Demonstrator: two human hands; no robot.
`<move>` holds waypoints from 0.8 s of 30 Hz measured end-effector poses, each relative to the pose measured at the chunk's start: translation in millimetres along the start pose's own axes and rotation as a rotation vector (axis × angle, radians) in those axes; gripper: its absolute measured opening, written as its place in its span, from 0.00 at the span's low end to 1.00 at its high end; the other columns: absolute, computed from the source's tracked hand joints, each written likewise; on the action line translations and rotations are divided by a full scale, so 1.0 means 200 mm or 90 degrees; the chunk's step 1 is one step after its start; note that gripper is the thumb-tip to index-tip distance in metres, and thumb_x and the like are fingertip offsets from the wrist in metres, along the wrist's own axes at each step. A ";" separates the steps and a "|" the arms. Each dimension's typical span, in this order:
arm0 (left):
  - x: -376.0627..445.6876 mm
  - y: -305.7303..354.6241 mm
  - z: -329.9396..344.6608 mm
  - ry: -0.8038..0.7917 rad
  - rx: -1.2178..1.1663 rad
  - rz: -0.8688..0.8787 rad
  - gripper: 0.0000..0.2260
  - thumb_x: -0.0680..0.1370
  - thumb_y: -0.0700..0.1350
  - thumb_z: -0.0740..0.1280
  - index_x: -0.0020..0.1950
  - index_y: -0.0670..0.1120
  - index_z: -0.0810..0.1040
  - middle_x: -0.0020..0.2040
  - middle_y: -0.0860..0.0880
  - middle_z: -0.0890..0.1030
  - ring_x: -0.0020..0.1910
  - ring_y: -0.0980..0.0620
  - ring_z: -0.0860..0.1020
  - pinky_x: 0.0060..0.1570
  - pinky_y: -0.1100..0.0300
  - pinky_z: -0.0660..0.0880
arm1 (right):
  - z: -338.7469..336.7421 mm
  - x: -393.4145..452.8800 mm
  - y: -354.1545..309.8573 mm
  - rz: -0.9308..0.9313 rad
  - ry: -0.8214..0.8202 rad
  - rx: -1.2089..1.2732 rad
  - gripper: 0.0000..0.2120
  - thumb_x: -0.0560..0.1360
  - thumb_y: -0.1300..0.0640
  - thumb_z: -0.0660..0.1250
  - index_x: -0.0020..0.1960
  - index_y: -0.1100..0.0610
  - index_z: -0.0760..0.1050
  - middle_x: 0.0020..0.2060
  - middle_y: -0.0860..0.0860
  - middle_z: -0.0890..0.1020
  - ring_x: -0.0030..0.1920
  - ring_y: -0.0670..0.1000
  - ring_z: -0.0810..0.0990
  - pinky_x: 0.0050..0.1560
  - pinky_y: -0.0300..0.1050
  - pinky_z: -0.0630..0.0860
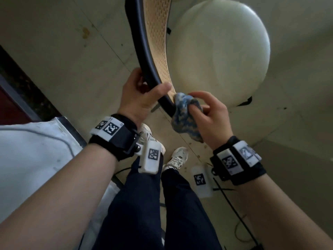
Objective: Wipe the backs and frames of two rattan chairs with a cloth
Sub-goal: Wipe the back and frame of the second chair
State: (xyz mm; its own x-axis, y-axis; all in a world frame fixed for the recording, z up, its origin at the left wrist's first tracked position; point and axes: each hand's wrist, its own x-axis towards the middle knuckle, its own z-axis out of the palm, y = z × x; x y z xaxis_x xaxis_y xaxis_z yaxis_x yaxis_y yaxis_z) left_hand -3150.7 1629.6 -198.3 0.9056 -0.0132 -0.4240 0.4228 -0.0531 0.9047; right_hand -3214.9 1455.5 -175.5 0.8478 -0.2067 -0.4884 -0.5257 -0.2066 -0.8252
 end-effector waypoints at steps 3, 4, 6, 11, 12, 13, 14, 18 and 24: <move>0.06 0.06 -0.09 -0.065 0.043 -0.038 0.18 0.65 0.60 0.74 0.46 0.49 0.78 0.32 0.59 0.78 0.31 0.62 0.75 0.33 0.66 0.72 | -0.03 0.10 -0.03 0.032 0.006 -0.009 0.10 0.77 0.60 0.68 0.58 0.55 0.79 0.41 0.54 0.85 0.42 0.53 0.85 0.39 0.51 0.83; 0.09 0.08 -0.12 -0.084 0.070 -0.045 0.21 0.67 0.64 0.71 0.46 0.48 0.79 0.31 0.58 0.77 0.30 0.61 0.73 0.32 0.66 0.70 | -0.03 0.13 -0.05 0.043 0.006 -0.010 0.12 0.76 0.58 0.69 0.59 0.54 0.79 0.39 0.52 0.85 0.41 0.51 0.85 0.37 0.46 0.82; 0.15 0.11 -0.16 -0.113 0.118 -0.047 0.28 0.68 0.68 0.66 0.47 0.43 0.80 0.31 0.56 0.76 0.29 0.59 0.72 0.32 0.65 0.69 | -0.04 0.21 -0.07 0.066 0.000 0.015 0.13 0.75 0.57 0.71 0.59 0.53 0.78 0.37 0.50 0.86 0.40 0.47 0.85 0.35 0.39 0.80; 0.31 0.22 -0.18 -0.108 0.139 -0.046 0.27 0.74 0.69 0.59 0.46 0.44 0.77 0.29 0.58 0.77 0.27 0.60 0.73 0.29 0.68 0.70 | 0.01 0.40 -0.13 0.128 -0.031 0.218 0.08 0.75 0.60 0.66 0.52 0.58 0.81 0.47 0.57 0.84 0.51 0.56 0.83 0.52 0.57 0.80; 0.34 0.23 -0.18 -0.105 0.134 -0.054 0.24 0.77 0.68 0.58 0.44 0.48 0.77 0.30 0.58 0.77 0.27 0.60 0.73 0.29 0.67 0.71 | 0.02 0.44 -0.14 0.168 -0.039 0.298 0.12 0.76 0.61 0.62 0.55 0.61 0.80 0.50 0.62 0.82 0.53 0.60 0.81 0.55 0.61 0.79; 0.37 0.25 -0.18 -0.101 0.130 -0.062 0.22 0.80 0.67 0.56 0.43 0.50 0.77 0.31 0.57 0.77 0.29 0.59 0.74 0.30 0.64 0.71 | 0.04 0.47 -0.16 0.209 -0.049 0.373 0.16 0.76 0.62 0.58 0.59 0.64 0.78 0.53 0.65 0.80 0.54 0.62 0.80 0.55 0.60 0.78; 0.40 0.27 -0.17 -0.099 0.130 -0.065 0.22 0.81 0.66 0.55 0.42 0.52 0.77 0.32 0.56 0.77 0.31 0.57 0.74 0.32 0.61 0.71 | 0.04 0.51 -0.18 0.231 -0.057 0.420 0.19 0.75 0.63 0.55 0.62 0.65 0.77 0.53 0.65 0.79 0.53 0.61 0.80 0.53 0.57 0.78; 0.50 0.32 -0.15 -0.108 0.161 -0.040 0.21 0.79 0.67 0.54 0.41 0.56 0.78 0.33 0.59 0.79 0.32 0.59 0.77 0.33 0.68 0.72 | 0.05 0.65 -0.27 0.183 -0.103 0.367 0.17 0.75 0.68 0.58 0.60 0.61 0.78 0.48 0.59 0.81 0.46 0.56 0.79 0.46 0.50 0.75; 0.64 0.44 -0.16 -0.022 0.188 -0.078 0.26 0.75 0.74 0.54 0.40 0.56 0.81 0.35 0.51 0.81 0.34 0.51 0.79 0.34 0.54 0.76 | 0.05 0.77 -0.41 0.176 -0.201 0.358 0.19 0.75 0.71 0.66 0.64 0.60 0.72 0.50 0.62 0.79 0.47 0.58 0.80 0.48 0.56 0.77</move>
State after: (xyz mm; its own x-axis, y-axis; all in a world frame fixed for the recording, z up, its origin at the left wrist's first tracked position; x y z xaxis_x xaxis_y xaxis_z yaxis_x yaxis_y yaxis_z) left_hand -2996.8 1655.9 -171.9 0.8449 -0.0225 -0.5345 0.4954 -0.3444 0.7975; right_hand -3040.4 1449.0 -186.7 0.7131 0.1250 -0.6898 -0.6810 0.3574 -0.6392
